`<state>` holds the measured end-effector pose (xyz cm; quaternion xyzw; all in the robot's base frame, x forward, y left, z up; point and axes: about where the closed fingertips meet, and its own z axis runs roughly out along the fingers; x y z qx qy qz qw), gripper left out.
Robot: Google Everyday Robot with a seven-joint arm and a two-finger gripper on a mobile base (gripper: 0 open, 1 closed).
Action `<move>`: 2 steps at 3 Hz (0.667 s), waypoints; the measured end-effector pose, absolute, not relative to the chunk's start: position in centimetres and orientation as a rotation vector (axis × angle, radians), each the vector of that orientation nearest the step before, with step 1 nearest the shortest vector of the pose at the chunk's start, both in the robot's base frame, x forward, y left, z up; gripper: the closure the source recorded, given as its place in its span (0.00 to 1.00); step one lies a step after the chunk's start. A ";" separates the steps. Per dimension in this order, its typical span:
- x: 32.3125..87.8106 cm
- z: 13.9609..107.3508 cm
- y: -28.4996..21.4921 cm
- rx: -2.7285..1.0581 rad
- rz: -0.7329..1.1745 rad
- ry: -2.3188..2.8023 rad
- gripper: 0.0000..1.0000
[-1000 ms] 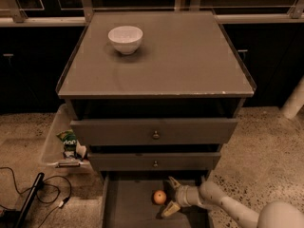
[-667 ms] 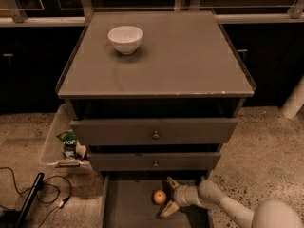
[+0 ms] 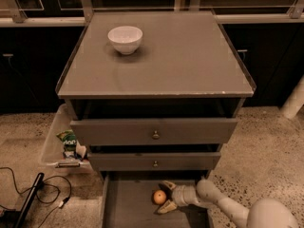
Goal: Pick orange from bottom drawer and place on counter
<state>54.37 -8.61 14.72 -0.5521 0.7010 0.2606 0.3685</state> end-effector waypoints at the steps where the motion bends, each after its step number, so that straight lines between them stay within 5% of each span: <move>1: 54.4 14.7 -8.6 -1.418 0.669 1.800 0.42; 2: 54.4 14.7 -8.6 -1.418 0.669 1.800 0.65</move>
Offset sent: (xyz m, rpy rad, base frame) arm 0.0000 0.0000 0.0000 0.0000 0.0000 0.0000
